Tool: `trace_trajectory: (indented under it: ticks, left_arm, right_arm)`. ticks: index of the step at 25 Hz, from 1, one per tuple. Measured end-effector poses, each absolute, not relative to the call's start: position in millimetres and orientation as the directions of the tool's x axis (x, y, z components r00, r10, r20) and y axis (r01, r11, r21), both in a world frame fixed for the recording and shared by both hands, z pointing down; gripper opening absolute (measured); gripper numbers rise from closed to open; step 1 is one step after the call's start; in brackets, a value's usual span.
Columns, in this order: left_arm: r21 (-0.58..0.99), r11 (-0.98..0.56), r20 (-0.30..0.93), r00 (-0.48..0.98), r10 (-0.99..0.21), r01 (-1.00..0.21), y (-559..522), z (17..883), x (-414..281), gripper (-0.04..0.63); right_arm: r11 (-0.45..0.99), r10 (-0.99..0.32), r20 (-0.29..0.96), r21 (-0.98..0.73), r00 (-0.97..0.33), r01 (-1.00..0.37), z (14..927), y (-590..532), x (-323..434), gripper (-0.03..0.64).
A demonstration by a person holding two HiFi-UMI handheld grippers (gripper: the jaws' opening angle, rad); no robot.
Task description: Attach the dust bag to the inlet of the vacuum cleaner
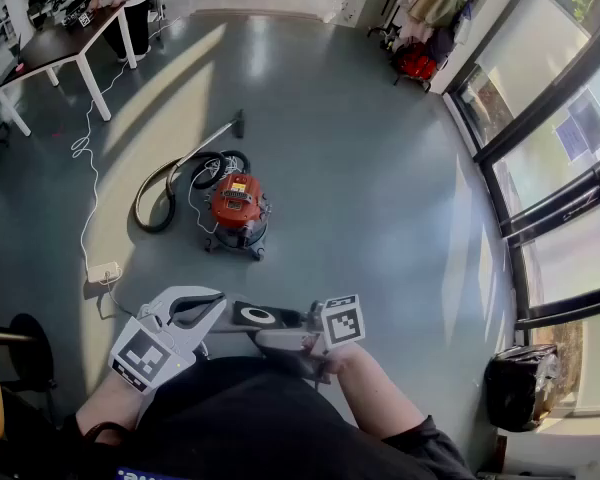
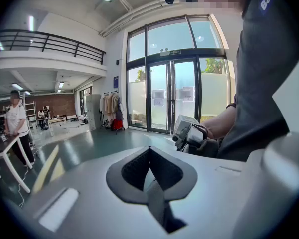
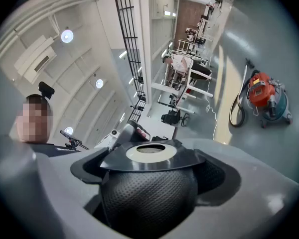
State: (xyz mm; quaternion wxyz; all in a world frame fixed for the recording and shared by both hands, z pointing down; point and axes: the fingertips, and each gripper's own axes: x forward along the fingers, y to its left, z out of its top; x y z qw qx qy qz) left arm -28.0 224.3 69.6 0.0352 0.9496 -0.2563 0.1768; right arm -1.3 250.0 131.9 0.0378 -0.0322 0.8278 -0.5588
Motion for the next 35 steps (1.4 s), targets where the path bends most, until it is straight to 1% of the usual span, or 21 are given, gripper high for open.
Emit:
trace_trajectory:
  ticks: [9,20,29,35]
  left_arm:
    - [-0.030,-0.853,0.369,0.787,-0.494,-0.521,216.7,70.1,-9.5,0.017]
    - [-0.062,-0.804,0.391,0.727,-0.565,-0.592,220.7,70.8,16.7,0.017]
    - [-0.062,-0.786,0.387,0.711,-0.587,-0.615,226.7,74.6,36.7,0.017]
    - [-0.047,-0.785,0.380,0.716,-0.586,-0.617,228.0,77.4,36.7,0.017]
  right_arm:
    - [0.381,-0.063,-0.036,-0.924,-0.997,0.009,130.7,243.9,16.4,0.522]
    - [0.361,0.028,-0.102,-0.927,-0.994,0.105,130.9,253.4,46.0,0.522]
    - [0.365,0.049,-0.098,-0.925,-0.994,0.109,130.8,256.5,66.6,0.522]
    - [0.358,0.054,-0.086,-0.928,-0.995,0.099,132.5,254.6,66.7,0.522]
